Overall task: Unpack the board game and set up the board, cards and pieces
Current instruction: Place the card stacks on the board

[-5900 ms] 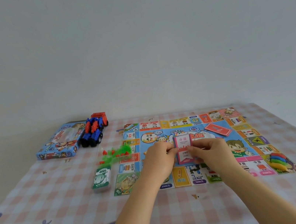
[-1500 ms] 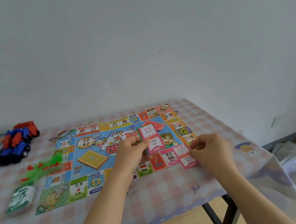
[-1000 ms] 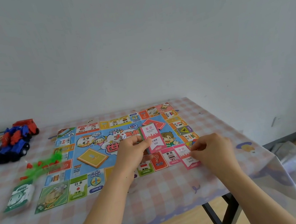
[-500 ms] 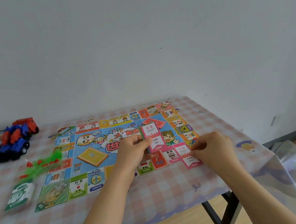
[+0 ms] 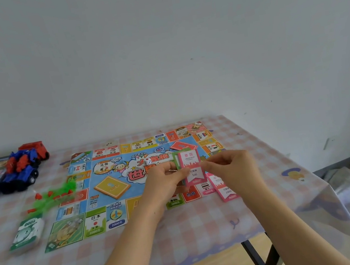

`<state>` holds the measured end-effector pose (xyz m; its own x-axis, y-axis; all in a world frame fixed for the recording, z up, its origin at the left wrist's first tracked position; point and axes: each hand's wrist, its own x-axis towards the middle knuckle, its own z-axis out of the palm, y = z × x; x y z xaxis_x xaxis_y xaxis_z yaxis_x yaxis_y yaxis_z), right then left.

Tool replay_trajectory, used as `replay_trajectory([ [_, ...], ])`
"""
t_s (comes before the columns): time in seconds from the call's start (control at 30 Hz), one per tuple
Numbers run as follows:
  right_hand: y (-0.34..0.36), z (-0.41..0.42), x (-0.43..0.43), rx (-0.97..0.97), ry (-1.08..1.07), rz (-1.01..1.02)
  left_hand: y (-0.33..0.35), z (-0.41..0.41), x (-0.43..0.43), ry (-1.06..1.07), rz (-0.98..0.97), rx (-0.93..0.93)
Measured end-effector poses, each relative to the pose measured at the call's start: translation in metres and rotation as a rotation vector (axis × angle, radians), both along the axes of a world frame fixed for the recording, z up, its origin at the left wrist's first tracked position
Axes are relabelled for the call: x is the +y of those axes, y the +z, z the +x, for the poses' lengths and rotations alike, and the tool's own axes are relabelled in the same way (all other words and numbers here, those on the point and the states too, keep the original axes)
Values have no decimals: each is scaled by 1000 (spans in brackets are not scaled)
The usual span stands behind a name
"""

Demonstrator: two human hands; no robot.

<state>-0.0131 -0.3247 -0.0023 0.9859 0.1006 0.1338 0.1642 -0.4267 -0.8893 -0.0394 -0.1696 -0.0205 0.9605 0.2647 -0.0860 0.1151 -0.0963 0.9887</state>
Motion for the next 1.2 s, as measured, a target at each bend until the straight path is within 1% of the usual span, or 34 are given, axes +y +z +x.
replay_trajectory([
  [0.17, 4, 2, 6, 111, -16, 82, 4, -4, -4, -59, -17, -48],
  [0.4, 8, 3, 2, 169, 2, 168, 6, -5, -3, -51, -53, -85],
  [0.47, 10, 4, 1, 173, 5, 194, 6, -4, -2, -29, -61, -100],
  [0.57, 17, 6, -1, 157, -10, 299, 10, -1, 3, 30, -56, -122],
  [0.7, 28, 9, -9, 78, -74, 336, 16, 0, 13, 138, -115, -184],
  [0.8, 28, 11, -14, 69, -87, 249, 15, -1, 18, 167, -143, -178],
  [0.93, 18, 13, -18, 149, -55, 103, 8, -2, 19, 166, -132, -155],
  [1.1, -1, 13, -19, 238, 62, -202, 4, -2, 20, 173, -125, -158],
  [1.2, -9, 13, -16, 241, 92, -302, 2, -2, 20, 170, -116, -155],
])
